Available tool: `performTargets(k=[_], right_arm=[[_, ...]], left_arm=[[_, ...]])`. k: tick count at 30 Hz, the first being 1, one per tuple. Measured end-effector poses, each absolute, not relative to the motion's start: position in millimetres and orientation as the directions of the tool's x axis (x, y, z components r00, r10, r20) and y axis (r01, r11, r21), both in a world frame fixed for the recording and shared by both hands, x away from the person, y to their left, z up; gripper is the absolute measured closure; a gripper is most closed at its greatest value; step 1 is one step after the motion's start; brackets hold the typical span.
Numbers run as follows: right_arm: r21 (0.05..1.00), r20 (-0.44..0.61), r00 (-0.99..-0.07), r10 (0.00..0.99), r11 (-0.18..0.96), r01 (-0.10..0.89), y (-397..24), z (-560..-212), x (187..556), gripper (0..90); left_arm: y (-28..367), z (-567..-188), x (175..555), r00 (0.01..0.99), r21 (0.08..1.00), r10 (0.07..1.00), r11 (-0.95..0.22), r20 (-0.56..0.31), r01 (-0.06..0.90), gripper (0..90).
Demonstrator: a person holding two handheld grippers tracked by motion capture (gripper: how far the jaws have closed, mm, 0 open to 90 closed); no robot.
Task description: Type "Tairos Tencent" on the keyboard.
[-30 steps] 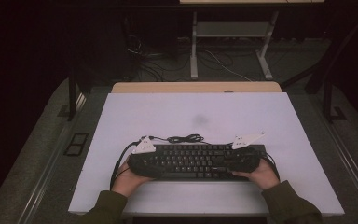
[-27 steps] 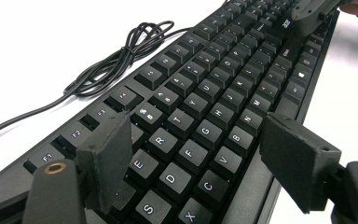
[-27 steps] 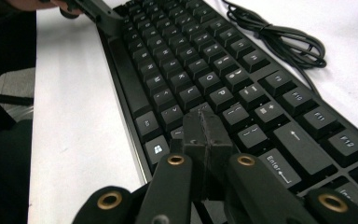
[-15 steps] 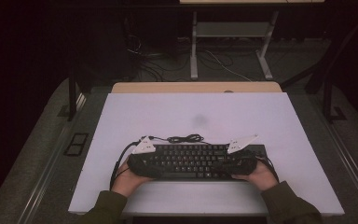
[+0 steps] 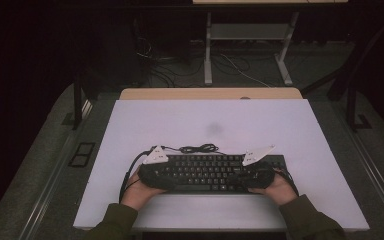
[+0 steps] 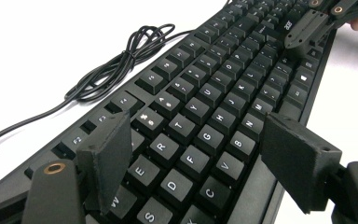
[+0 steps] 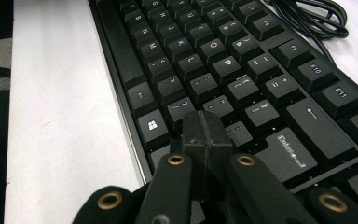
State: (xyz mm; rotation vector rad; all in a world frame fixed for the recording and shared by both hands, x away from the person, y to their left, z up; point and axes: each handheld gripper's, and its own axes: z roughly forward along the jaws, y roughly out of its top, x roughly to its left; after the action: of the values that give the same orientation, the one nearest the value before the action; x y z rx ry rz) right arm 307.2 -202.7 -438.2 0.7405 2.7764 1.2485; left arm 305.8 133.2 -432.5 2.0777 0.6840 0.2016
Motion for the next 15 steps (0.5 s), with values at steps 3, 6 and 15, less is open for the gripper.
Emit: performTargets(k=[3, 6, 15], right_arm=[[0.708, 0.181, -0.888, 0.423, 0.57, 0.416, -202.8, -438.2, 307.1, 89.4], [0.709, 0.177, -0.889, 0.422, 0.572, 0.413, -202.7, -438.2, 307.1, 89.4], [0.709, 0.184, -0.889, 0.42, 0.57, 0.416, -203.1, -438.4, 307.7, 89.4]], left_arm=[[131.4, -432.1, 308.3, 0.831, 0.813, 0.542, -0.426, -0.121, 0.397, 25.4], [129.8, -431.4, 310.3, 0.831, 0.816, 0.543, -0.422, -0.122, 0.395, 28.2], [124.0, -431.1, 315.9, 0.839, 0.818, 0.531, -0.427, -0.118, 0.386, 49.9]])
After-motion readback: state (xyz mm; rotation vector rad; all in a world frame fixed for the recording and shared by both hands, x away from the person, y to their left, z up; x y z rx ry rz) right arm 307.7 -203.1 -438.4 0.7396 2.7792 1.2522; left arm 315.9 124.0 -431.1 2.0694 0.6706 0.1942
